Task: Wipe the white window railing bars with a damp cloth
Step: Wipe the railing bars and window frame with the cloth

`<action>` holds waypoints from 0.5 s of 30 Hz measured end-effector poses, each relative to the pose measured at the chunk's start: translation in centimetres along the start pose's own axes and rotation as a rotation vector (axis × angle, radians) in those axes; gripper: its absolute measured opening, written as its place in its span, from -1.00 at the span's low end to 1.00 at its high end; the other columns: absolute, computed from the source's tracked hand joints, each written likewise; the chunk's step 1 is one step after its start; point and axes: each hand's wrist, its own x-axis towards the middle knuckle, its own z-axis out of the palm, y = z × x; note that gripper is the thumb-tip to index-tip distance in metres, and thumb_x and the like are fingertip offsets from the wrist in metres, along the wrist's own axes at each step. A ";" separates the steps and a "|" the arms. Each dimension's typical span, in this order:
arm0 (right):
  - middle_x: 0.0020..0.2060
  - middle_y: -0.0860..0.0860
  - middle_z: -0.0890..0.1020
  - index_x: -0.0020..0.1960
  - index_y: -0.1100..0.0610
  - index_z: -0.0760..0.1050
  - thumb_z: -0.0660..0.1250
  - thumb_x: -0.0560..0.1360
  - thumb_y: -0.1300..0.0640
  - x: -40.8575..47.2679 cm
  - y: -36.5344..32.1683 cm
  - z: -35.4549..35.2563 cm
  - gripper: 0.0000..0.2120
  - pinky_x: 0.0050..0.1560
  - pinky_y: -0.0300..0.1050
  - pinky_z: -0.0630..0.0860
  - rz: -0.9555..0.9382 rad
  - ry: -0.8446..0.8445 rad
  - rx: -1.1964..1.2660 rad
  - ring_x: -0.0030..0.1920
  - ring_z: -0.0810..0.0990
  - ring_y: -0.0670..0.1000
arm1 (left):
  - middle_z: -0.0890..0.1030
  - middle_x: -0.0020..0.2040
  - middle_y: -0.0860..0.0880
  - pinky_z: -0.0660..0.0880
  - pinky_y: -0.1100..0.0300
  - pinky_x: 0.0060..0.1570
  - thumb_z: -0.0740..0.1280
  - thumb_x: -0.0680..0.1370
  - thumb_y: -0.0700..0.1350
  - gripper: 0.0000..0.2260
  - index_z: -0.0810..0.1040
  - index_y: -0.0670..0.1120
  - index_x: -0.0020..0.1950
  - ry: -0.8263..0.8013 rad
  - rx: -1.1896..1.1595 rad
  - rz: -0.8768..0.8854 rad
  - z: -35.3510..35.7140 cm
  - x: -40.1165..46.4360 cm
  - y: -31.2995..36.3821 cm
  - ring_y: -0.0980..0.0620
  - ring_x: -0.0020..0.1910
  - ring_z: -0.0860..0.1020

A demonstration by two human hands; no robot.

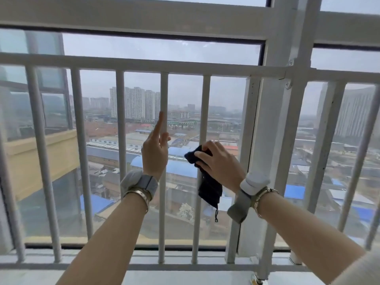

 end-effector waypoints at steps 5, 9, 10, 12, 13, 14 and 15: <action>0.00 0.23 0.52 0.05 0.21 0.58 0.35 0.49 0.15 4.5 0.9 -1.3 -0.82 -0.32 0.01 0.60 0.227 0.187 0.070 -0.06 0.53 0.23 | 0.59 0.12 -0.20 0.53 0.20 -0.31 0.22 0.55 -0.33 -0.44 0.07 -0.03 0.46 -0.030 0.049 0.021 -0.5 0.0 1.0 -0.07 -0.23 0.62; 0.03 0.24 0.50 0.08 0.21 0.56 0.41 0.46 0.22 1.0 -0.2 0.6 -0.79 -0.32 0.08 0.62 0.198 0.127 0.108 -0.04 0.51 0.25 | 0.45 0.24 -0.22 0.51 0.19 -0.03 0.20 0.53 -0.38 -0.49 0.24 -0.13 0.46 -0.001 0.206 0.021 -0.3 -0.3 1.9 -0.10 0.05 0.51; 0.03 0.22 0.49 0.09 0.21 0.56 0.42 0.44 0.24 -0.1 -0.4 0.9 -0.77 -0.34 0.09 0.61 0.171 0.094 0.124 -0.04 0.51 0.24 | 0.40 0.30 -0.21 0.47 0.16 0.10 0.20 0.51 -0.40 -0.51 0.31 -0.12 0.42 0.021 0.229 0.020 -0.2 -0.4 2.4 -0.12 0.19 0.43; 0.05 0.16 0.44 0.10 0.20 0.54 0.45 0.41 0.29 -1.2 0.0 0.5 -0.72 -0.37 0.08 0.60 0.136 0.064 0.129 -0.04 0.51 0.20 | 0.36 0.34 -0.17 0.41 0.18 0.20 0.23 0.48 -0.40 -0.56 0.42 -0.10 0.32 0.042 0.253 0.066 0.4 -0.3 3.7 -0.12 0.31 0.34; 0.06 0.12 0.41 0.11 0.19 0.54 0.45 0.40 0.30 -1.3 0.2 -0.1 -0.71 -0.34 0.07 0.61 0.134 0.086 0.124 -0.03 0.51 0.19 | 0.38 0.34 -0.16 0.37 0.27 0.19 0.25 0.48 -0.37 -0.60 0.45 -0.10 0.28 0.028 0.254 0.093 0.6 -0.5 4.4 -0.10 0.31 0.34; 0.07 0.11 0.40 0.11 0.19 0.55 0.45 0.40 0.30 -1.2 0.8 -1.2 -0.70 -0.27 0.06 0.62 0.143 0.134 0.117 -0.01 0.52 0.18 | 0.40 0.33 -0.14 0.33 0.33 0.17 0.27 0.49 -0.34 -0.63 0.45 -0.11 0.28 0.008 0.230 0.125 1.1 -0.4 5.1 -0.09 0.31 0.36; 0.07 0.11 0.41 0.12 0.19 0.55 0.44 0.41 0.30 -0.7 2.2 -2.8 -0.71 -0.20 0.05 0.62 0.158 0.197 0.100 0.01 0.52 0.19 | 0.41 0.32 -0.14 0.31 0.35 0.17 0.28 0.51 -0.29 -0.65 0.44 -0.12 0.29 -0.012 0.171 0.146 2.2 0.2 6.3 -0.07 0.30 0.39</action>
